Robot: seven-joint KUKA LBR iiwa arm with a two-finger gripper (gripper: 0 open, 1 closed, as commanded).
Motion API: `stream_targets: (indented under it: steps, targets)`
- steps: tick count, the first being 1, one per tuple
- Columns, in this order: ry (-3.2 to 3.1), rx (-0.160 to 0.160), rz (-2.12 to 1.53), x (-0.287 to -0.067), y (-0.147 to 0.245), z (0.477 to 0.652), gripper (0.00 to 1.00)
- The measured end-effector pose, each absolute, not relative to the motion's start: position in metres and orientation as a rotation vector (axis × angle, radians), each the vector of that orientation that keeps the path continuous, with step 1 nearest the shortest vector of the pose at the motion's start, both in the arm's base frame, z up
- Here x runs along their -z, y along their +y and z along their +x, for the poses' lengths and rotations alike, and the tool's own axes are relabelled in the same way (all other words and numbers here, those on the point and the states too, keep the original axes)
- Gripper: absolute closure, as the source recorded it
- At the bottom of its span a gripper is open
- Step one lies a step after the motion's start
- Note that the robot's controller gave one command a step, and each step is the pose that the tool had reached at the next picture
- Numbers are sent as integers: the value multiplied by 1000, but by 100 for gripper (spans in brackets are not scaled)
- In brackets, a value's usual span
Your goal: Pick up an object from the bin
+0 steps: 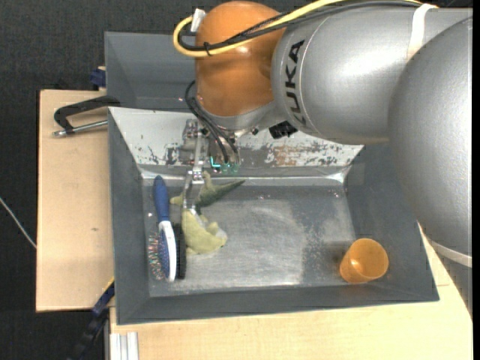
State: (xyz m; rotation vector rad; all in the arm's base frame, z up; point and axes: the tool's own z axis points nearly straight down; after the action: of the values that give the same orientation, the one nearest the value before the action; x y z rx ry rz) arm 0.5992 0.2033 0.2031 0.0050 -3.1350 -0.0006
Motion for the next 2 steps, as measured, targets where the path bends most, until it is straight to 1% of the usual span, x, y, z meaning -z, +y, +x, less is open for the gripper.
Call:
stream_targets:
  steps: [1,2]
  targets:
    - [-3132,-3,116,-91,141,555,0]
    - [-3149,1,150,-82,152,546,0]
